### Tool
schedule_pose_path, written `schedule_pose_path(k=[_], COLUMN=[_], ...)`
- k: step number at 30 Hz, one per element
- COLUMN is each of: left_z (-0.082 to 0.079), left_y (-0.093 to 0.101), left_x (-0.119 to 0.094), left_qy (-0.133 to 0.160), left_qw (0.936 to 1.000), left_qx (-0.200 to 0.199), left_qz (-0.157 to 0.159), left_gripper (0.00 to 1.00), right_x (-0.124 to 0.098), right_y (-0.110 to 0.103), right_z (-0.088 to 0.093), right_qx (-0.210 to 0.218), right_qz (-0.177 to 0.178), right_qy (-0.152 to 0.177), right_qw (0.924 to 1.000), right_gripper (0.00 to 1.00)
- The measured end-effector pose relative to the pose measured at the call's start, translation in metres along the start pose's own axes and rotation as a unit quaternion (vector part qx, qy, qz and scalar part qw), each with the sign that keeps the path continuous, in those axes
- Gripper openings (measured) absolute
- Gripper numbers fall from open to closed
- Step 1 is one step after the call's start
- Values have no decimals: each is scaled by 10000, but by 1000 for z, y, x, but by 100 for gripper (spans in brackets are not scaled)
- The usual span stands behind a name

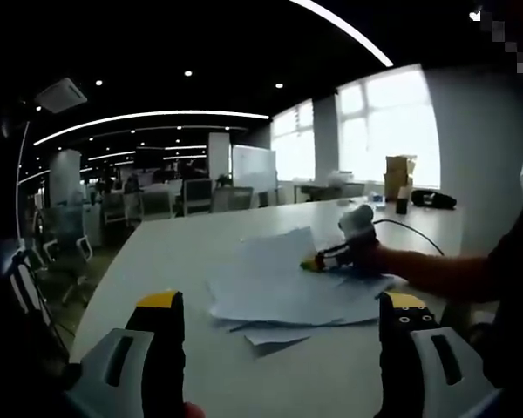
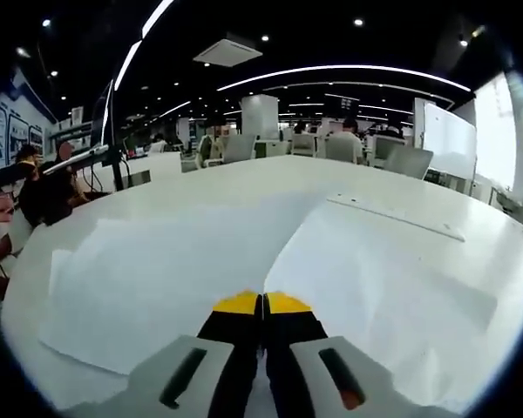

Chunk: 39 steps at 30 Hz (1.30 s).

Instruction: Organize the stack of printing papers by aligning and flattening the scattered papers on the table

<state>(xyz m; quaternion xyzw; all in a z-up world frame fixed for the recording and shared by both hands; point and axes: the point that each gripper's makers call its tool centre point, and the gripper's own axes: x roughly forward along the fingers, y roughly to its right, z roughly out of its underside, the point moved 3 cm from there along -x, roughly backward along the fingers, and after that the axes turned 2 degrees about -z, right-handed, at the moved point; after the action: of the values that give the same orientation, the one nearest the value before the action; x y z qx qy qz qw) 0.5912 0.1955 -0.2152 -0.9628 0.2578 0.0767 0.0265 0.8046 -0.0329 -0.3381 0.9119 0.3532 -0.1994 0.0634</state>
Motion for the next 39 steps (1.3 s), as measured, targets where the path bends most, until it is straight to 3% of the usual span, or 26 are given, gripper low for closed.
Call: schedule_pose_path(k=[13, 34, 39], left_z=[1, -5, -2], left_y=[1, 2, 10], left_x=[-1, 1, 2], left_qy=[11, 22, -17], left_qw=[10000, 10000, 9998], left_qx=[-33, 53, 106], left_qz=[-6, 9, 137], left_gripper=[95, 95, 96], right_x=[1, 0, -2], right_y=[2, 7, 11], right_z=[-1, -1, 0], right_qx=[-280, -199, 249], right_qz=[136, 234, 208], right_qy=[-19, 2, -2], right_qw=[9995, 9995, 9995], right_gripper=[0, 0, 0])
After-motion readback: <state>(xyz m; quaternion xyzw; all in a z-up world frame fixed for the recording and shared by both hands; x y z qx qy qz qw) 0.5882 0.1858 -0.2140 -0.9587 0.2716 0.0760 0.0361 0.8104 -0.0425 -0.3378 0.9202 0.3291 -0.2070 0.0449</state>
